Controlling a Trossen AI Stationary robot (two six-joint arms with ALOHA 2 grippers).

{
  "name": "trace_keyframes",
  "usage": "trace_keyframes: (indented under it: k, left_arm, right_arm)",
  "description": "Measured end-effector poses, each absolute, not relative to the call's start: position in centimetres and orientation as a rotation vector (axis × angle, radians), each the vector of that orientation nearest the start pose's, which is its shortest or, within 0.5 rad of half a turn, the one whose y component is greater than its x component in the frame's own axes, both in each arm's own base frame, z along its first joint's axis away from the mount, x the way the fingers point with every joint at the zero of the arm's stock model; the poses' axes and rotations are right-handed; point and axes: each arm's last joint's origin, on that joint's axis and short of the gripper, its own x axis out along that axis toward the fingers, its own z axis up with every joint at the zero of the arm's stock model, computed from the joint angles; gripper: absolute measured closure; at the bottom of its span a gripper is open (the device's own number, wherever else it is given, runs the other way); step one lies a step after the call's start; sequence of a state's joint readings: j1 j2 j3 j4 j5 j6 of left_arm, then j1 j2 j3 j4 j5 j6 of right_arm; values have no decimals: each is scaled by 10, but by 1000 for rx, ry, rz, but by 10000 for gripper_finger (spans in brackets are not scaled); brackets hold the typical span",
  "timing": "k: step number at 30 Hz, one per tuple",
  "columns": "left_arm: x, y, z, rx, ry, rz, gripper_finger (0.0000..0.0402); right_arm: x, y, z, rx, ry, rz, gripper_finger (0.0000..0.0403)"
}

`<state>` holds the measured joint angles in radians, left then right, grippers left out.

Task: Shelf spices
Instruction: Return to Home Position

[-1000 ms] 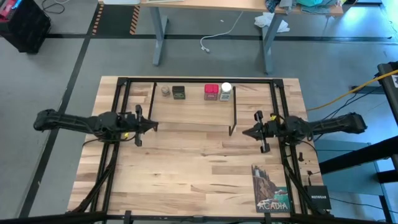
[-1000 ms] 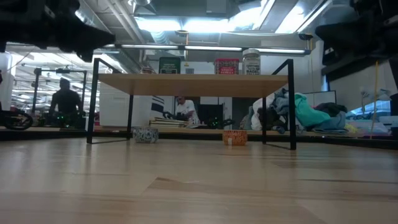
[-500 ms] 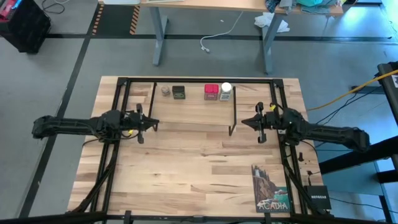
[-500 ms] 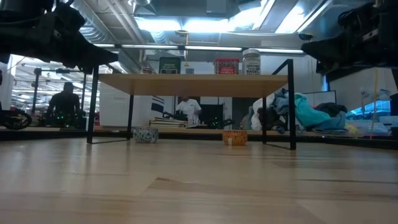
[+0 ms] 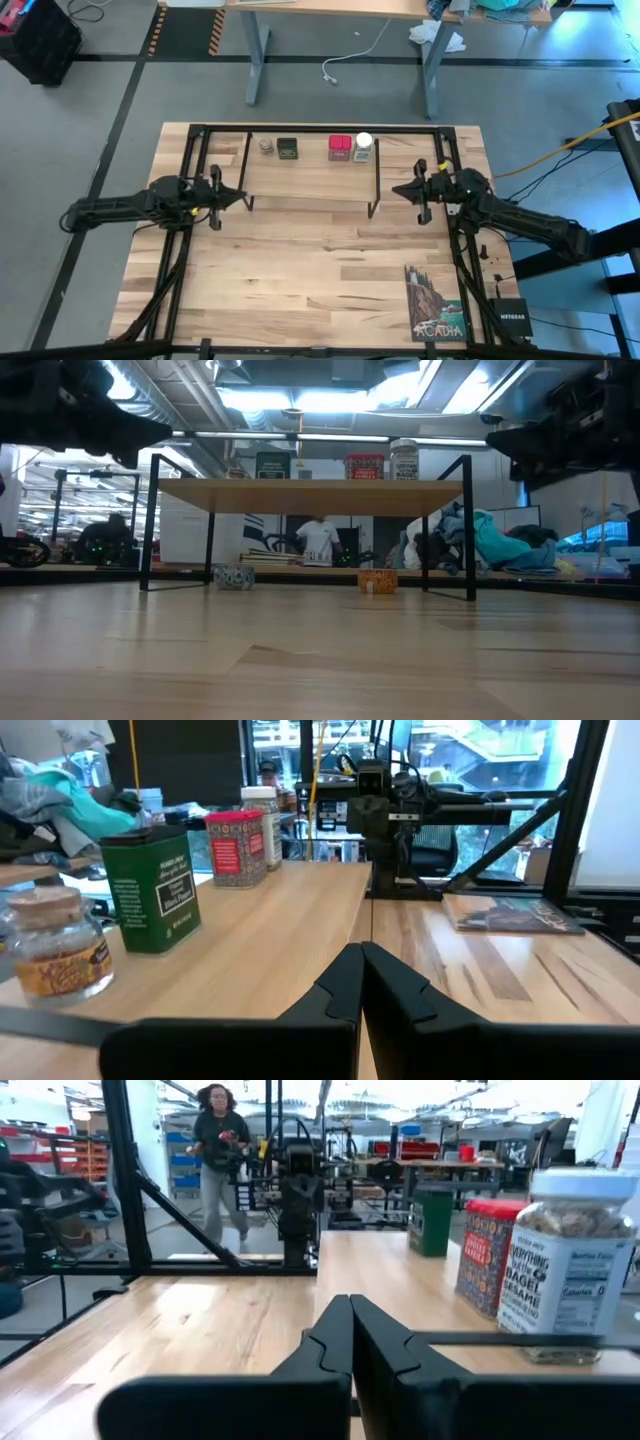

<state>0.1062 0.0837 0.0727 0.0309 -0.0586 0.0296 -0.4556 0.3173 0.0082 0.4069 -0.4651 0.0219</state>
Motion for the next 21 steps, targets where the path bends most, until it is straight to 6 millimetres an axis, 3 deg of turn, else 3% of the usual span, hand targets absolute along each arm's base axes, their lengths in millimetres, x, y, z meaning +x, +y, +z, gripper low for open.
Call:
trace_keyframes:
  k: [11, 21]
  left_arm:
    - [97, 12, 168, 17, -22, 171, 401]
    - [97, 14, 167, 30, -3, 190, 401]
  right_arm:
    - [101, -37, 175, -17, -69, -13, 402]
    - [100, -36, 175, -25, -68, 8, 402]
